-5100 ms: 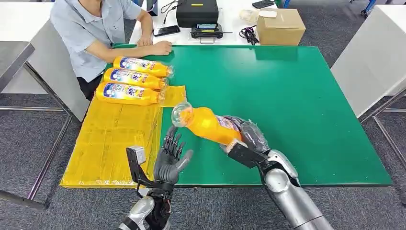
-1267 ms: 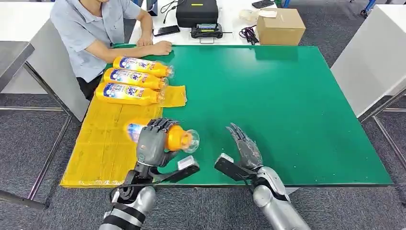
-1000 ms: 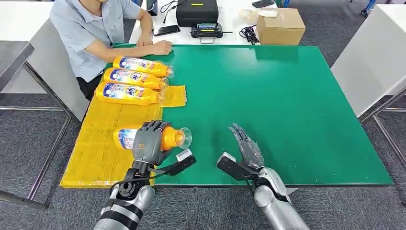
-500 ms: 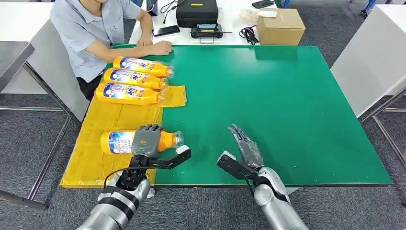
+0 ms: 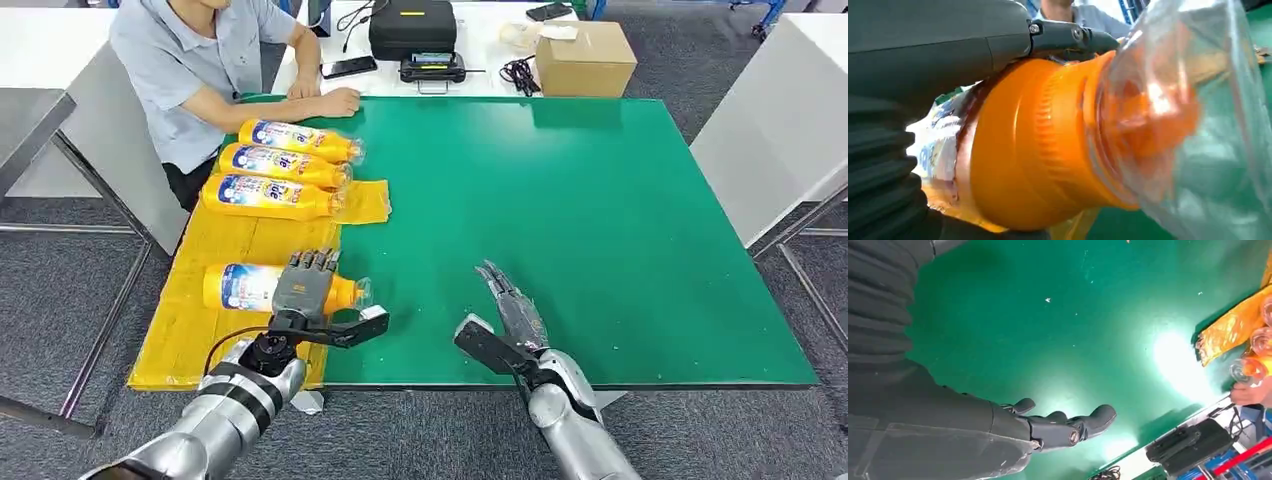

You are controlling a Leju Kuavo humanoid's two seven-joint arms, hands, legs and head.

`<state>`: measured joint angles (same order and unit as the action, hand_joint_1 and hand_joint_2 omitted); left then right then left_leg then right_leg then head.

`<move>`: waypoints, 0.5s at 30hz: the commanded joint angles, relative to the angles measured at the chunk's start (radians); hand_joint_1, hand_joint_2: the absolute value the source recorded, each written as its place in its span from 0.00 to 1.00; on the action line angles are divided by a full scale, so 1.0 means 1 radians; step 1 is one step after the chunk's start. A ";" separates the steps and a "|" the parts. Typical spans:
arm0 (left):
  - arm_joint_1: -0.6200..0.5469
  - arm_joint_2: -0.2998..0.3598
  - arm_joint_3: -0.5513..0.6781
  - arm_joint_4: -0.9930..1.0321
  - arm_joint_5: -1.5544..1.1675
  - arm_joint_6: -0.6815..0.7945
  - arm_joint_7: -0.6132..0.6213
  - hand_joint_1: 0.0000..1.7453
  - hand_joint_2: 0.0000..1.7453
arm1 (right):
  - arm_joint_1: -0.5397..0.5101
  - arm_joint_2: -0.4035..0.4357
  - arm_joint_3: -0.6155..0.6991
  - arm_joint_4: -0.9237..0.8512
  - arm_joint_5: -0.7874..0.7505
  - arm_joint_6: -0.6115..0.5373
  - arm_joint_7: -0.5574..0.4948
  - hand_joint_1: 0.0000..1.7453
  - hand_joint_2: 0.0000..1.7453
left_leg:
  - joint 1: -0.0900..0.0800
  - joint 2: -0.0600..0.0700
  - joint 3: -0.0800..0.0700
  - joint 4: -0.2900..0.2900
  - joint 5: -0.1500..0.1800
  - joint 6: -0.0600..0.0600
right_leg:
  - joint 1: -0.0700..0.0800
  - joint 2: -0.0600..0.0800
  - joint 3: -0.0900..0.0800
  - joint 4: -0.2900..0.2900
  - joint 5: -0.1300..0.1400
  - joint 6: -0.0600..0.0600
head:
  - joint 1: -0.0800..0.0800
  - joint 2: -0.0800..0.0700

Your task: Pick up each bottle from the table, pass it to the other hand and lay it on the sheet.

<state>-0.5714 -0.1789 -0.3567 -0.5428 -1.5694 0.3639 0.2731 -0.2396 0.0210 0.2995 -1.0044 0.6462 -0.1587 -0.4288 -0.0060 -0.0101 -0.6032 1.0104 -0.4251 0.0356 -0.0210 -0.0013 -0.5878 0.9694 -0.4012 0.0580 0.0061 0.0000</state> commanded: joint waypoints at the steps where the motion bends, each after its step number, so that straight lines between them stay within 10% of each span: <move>1: -0.020 0.042 -0.068 0.130 0.001 0.000 -0.036 0.00 1.00 | -0.028 0.005 -0.022 0.070 -0.001 -0.003 -0.006 0.00 1.00 | 0.001 0.003 0.004 -0.001 0.000 -0.002 | 0.001 0.003 0.003 -0.001 0.001 -0.003 | 0.000 0.000; 15: -0.006 0.024 -0.056 0.086 0.106 -0.052 -0.144 0.00 1.00 | -0.009 -0.003 -0.034 0.047 -0.006 -0.004 -0.008 0.00 1.00 | 0.001 0.003 0.006 -0.001 0.001 -0.003 | 0.001 0.002 0.005 -0.001 0.000 -0.003 | 0.000 0.000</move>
<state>-0.5956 -0.1709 -0.3964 -0.5085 -1.5186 0.3517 0.1804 -0.2365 0.0210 0.2861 -0.9937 0.6409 -0.1610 -0.4368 -0.0060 -0.0099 -0.6002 1.0104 -0.4235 0.0340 -0.0209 -0.0011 -0.5853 0.9695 -0.4007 0.0575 0.0057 0.0000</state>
